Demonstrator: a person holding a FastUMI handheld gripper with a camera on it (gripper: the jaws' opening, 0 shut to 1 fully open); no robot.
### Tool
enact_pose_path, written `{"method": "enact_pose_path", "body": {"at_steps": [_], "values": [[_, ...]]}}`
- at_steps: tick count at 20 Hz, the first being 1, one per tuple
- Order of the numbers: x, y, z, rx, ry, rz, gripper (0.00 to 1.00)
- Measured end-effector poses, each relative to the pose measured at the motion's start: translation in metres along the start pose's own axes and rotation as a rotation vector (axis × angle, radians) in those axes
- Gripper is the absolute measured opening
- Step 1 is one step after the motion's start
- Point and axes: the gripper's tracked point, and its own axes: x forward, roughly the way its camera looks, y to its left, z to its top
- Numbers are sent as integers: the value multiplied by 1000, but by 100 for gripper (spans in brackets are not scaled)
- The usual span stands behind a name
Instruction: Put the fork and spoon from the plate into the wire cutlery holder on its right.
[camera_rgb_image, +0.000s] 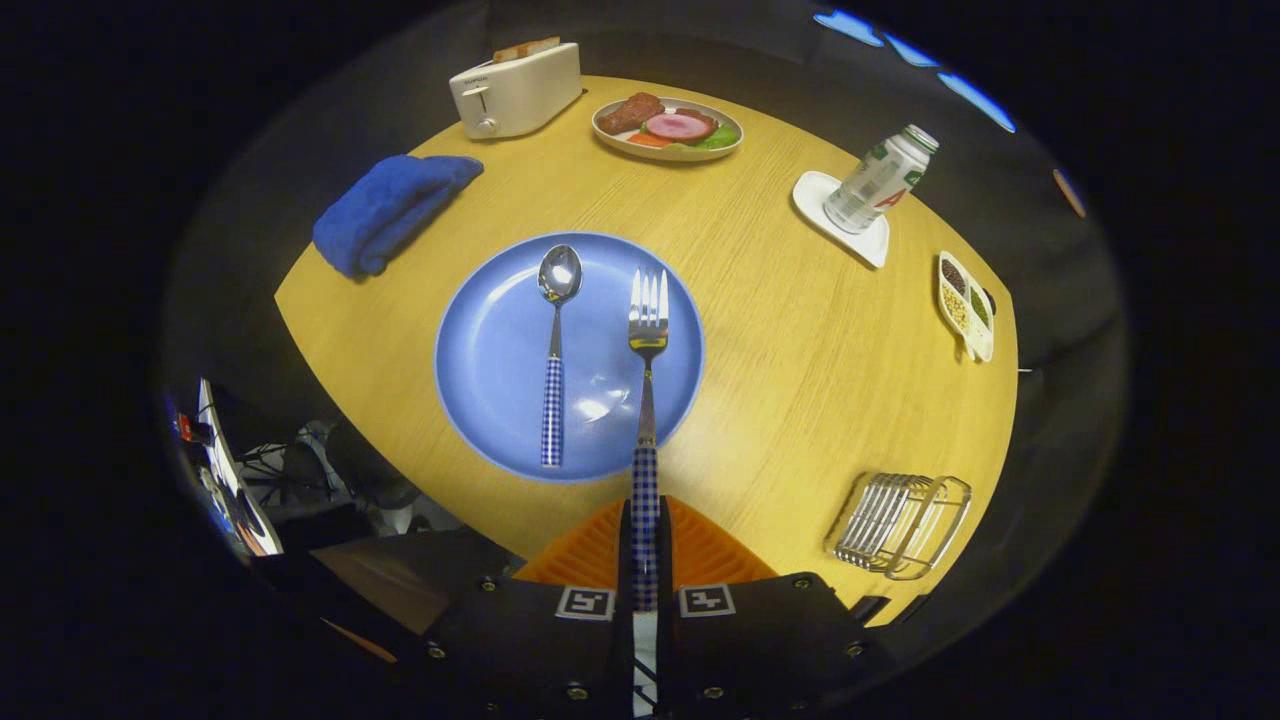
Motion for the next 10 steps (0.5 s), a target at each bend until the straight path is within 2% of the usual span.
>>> {"method": "enact_pose_path", "body": {"at_steps": [4, 10], "values": [[-36, -41, -28, 3, 37, -48, 9], [-69, -93, -77, 88, 101, -97, 9]]}}
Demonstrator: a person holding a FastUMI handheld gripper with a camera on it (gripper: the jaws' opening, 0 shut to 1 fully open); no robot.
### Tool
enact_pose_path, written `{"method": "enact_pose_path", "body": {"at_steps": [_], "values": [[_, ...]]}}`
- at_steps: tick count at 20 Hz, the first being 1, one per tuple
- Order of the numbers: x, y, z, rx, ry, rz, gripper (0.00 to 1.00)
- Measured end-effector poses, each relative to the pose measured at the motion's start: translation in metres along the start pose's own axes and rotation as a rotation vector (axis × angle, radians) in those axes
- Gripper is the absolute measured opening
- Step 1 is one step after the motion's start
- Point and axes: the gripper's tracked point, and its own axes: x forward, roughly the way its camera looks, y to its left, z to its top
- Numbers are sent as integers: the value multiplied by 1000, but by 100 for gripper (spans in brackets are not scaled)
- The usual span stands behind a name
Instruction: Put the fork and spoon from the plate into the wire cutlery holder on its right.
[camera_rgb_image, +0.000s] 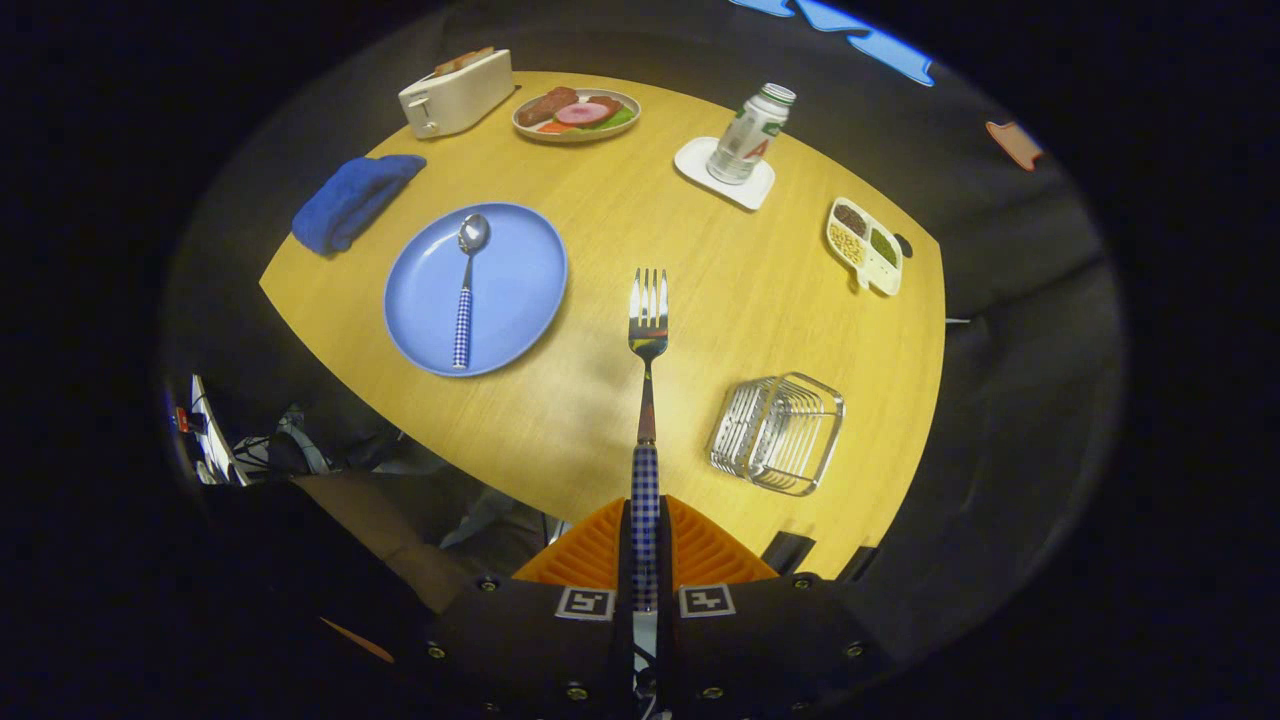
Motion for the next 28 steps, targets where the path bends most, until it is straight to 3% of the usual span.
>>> {"method": "enact_pose_path", "body": {"at_steps": [5, 12, 24, 28], "values": [[-18, -43, -31, 18, 61, -49, 9], [-21, -86, -69, -32, 259, -109, 9], [17, -121, -37, -239, 467, -117, 9], [39, -111, -31, -248, 532, -60, 9]]}}
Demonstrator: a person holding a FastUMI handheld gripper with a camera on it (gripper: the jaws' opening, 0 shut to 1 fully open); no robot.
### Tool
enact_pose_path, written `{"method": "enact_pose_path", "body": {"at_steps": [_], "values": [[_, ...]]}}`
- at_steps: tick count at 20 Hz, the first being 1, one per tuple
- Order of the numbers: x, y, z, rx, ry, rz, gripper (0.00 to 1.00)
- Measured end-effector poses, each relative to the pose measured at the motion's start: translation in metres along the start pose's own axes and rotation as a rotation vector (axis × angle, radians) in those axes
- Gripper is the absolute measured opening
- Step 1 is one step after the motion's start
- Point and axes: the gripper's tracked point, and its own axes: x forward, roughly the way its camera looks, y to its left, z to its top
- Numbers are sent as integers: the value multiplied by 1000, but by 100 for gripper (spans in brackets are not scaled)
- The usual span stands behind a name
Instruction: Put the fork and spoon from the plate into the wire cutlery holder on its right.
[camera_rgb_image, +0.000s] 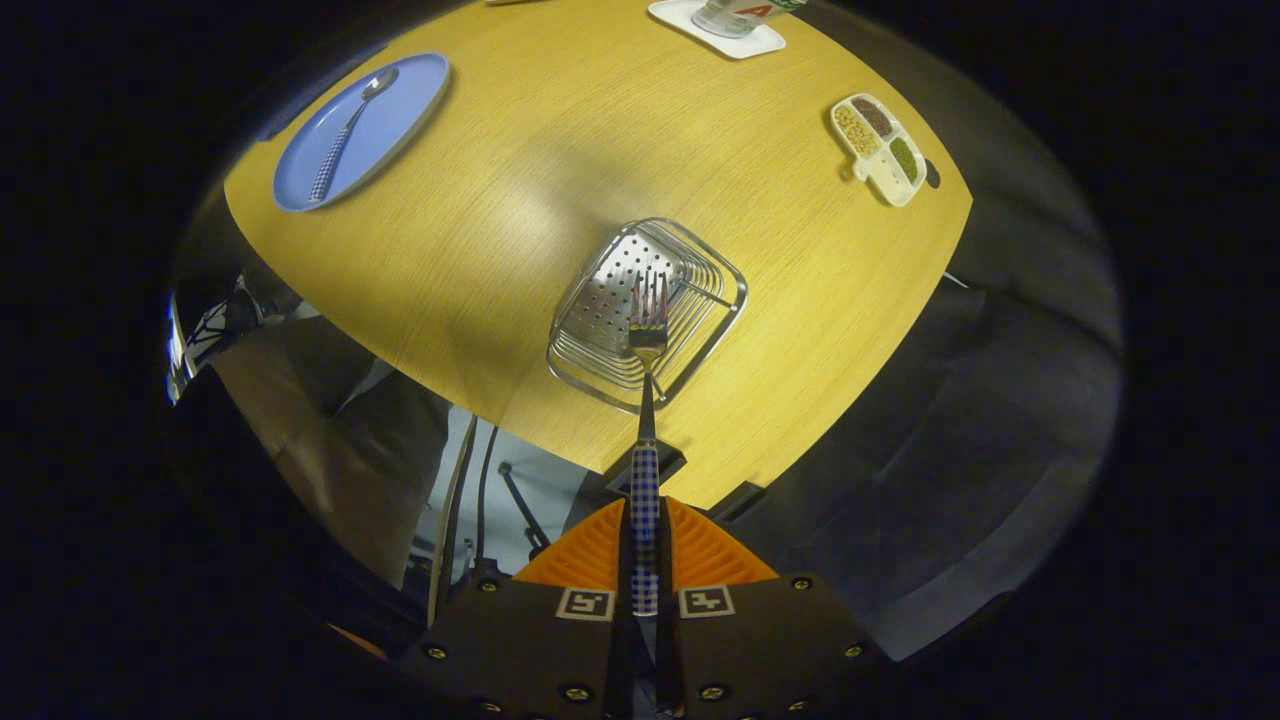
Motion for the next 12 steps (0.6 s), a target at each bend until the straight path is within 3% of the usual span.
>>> {"method": "enact_pose_path", "body": {"at_steps": [12], "values": [[17, -8, 24, -3, 85, 33, 9]]}}
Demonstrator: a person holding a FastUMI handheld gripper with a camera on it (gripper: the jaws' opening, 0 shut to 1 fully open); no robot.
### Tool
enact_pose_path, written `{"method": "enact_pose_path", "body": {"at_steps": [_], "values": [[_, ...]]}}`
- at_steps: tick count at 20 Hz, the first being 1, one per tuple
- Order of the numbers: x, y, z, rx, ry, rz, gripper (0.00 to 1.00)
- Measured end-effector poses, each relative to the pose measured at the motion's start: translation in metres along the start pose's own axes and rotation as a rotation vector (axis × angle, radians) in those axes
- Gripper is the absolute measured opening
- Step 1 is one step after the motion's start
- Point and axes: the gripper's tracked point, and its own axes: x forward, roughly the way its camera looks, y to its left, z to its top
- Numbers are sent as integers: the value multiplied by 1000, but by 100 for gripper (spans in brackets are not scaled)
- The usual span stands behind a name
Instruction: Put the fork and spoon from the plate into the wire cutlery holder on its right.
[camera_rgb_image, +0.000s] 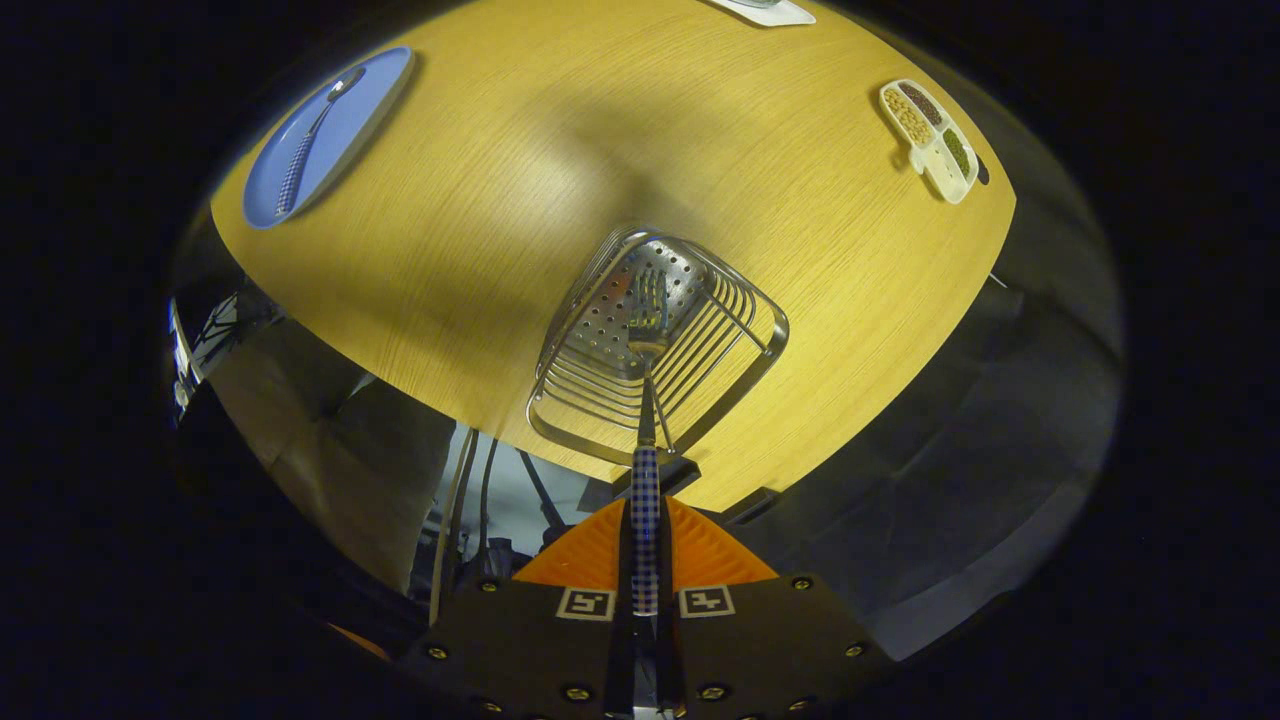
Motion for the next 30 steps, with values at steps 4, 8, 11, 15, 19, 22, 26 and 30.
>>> {"method": "enact_pose_path", "body": {"at_steps": [4, 8, 11, 15, 19, 22, 26, 30], "values": [[0, -1, 5, 50, -44, 14, 21], [-12, 3, 0, 91, -111, 14, 24], [-32, 8, 4, 128, -238, 22, 84], [-52, 29, 4, 245, -390, 78, 96], [-65, 37, 8, 343, -514, 81, 95], [-83, 55, 18, 403, -632, 107, 95], [-98, 75, 31, 486, -772, 144, 95], [-107, 101, 40, 516, -816, 154, 95]]}}
